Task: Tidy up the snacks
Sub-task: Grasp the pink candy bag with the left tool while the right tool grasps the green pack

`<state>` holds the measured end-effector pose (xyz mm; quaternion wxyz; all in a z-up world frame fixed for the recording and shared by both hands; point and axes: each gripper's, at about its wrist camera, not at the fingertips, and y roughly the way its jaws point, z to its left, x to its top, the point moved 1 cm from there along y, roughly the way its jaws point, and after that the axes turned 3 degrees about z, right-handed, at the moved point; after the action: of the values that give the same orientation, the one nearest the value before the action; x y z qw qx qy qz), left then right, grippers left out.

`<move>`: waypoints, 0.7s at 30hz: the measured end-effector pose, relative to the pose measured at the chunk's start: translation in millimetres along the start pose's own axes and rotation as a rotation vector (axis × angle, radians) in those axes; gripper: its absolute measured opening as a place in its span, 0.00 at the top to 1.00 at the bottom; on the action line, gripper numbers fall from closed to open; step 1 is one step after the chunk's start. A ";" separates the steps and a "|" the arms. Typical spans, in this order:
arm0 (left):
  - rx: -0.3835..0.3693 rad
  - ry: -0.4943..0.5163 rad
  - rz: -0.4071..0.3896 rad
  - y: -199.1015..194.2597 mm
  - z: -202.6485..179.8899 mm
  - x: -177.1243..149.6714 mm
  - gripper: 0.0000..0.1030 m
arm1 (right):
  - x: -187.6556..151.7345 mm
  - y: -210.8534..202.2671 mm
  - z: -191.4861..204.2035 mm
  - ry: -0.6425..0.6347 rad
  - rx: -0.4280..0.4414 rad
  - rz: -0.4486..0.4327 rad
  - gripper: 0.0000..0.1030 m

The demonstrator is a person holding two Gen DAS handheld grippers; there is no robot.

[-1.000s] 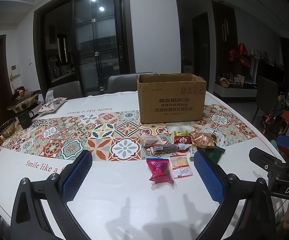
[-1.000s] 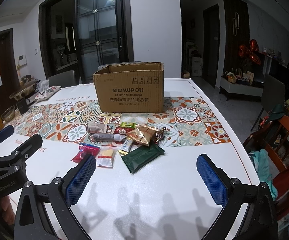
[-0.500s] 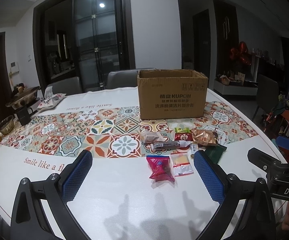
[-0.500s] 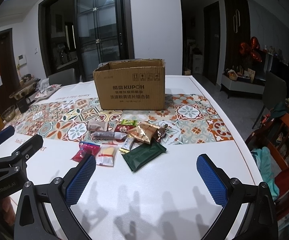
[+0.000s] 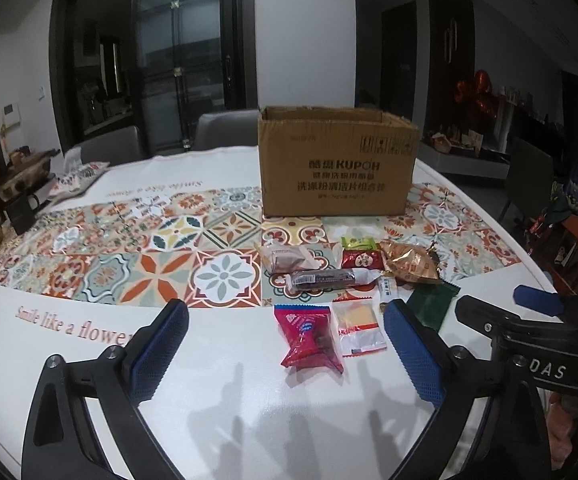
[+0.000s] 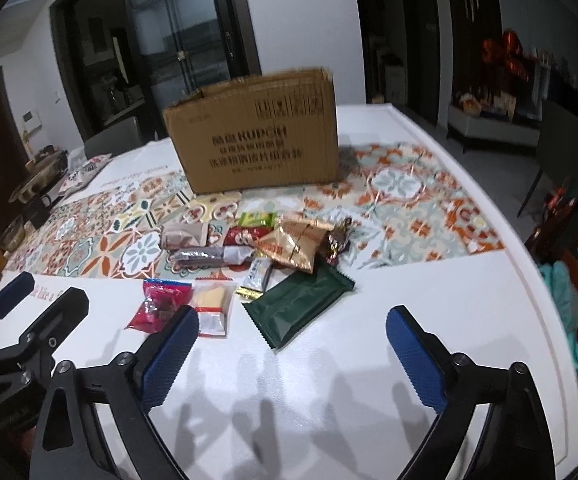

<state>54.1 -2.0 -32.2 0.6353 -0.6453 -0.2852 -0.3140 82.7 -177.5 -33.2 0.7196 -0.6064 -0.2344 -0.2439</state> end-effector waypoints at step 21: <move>-0.072 -0.075 0.204 80.5 4.5 -5.9 0.26 | 24.1 81.2 -9.7 0.152 -0.124 0.158 0.25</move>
<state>112.3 0.3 -88.3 0.6291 -0.7048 -0.2301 -0.2333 153.2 -176.8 -81.0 0.7134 -0.6461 -0.1151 -0.2458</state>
